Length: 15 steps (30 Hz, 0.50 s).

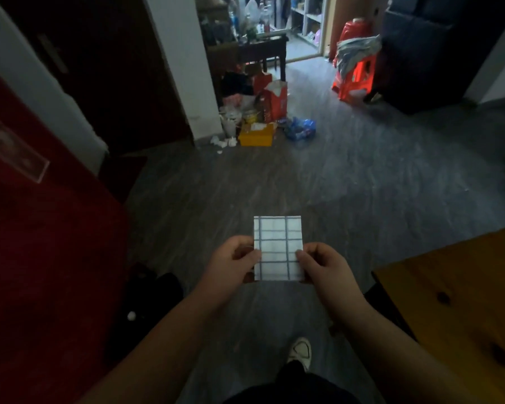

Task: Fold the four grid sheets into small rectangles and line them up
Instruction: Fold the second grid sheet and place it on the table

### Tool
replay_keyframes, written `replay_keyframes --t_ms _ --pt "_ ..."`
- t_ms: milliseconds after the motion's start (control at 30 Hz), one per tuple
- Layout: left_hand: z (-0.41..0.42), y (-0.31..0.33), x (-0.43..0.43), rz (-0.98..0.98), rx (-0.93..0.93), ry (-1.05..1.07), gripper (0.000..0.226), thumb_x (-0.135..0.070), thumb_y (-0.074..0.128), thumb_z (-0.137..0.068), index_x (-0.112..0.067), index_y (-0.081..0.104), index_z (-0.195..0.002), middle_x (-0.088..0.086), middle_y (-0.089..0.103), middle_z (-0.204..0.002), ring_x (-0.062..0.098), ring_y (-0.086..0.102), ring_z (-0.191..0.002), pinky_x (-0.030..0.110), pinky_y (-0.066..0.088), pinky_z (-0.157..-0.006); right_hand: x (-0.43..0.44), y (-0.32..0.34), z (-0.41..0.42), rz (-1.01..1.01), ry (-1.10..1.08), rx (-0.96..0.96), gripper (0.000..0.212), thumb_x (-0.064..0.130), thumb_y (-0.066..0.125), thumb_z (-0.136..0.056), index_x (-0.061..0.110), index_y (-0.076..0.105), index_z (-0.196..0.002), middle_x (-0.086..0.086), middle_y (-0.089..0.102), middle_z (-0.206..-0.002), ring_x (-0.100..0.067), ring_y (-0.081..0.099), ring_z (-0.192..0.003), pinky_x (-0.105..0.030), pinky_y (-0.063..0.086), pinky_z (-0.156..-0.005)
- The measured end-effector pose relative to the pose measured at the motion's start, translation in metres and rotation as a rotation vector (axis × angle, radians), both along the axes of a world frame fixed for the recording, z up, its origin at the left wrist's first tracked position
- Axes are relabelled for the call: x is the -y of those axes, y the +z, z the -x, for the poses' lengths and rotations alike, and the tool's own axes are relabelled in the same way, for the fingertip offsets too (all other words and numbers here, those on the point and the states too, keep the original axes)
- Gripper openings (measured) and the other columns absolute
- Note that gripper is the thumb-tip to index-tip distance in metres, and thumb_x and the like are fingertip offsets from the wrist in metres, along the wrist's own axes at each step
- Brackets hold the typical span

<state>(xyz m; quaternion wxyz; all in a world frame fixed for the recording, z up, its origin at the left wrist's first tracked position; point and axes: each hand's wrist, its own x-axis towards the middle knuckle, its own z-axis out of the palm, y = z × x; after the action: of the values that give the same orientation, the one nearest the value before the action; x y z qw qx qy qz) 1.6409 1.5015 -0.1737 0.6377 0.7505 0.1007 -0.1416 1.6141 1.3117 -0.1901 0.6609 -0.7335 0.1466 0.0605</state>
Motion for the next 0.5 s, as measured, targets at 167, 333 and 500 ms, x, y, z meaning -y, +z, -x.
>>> replay_keyframes --t_ms 167,333,500 --pt "-0.127 0.013 0.056 -0.026 0.02 -0.065 0.012 -0.009 0.064 -0.095 -0.017 0.067 -0.104 -0.001 0.076 -0.098 0.015 0.074 -0.087 0.03 0.058 -0.068 0.058 0.009 -0.112 0.014 -0.041 0.0 0.012 0.025 0.063 -0.098 0.015 0.068 -0.095 -0.003 0.075 -0.092 -0.021 0.072 -0.085 -0.046 0.061 -0.083" --pt "-0.222 0.017 0.114 -0.031 0.006 -0.154 0.011 -0.01 0.064 -0.096 -0.015 0.068 -0.104 0.0 0.077 -0.095 0.015 0.075 -0.086 0.03 0.06 -0.069 0.109 0.012 -0.187 0.022 -0.167 -0.022 0.01 0.025 0.064 -0.097 0.019 0.071 -0.092 0.001 0.076 -0.09 -0.019 0.072 -0.084 -0.046 0.06 -0.084" --pt "-0.311 0.006 0.176 -0.038 0.013 -0.305 0.01 -0.006 0.062 -0.096 -0.012 0.068 -0.102 0.005 0.075 -0.092 0.022 0.074 -0.084 0.038 0.062 -0.068 0.155 -0.001 -0.245 0.007 -0.351 -0.052 0.012 0.022 0.063 -0.097 0.017 0.072 -0.092 -0.003 0.076 -0.089 -0.027 0.072 -0.086 -0.046 0.06 -0.084"
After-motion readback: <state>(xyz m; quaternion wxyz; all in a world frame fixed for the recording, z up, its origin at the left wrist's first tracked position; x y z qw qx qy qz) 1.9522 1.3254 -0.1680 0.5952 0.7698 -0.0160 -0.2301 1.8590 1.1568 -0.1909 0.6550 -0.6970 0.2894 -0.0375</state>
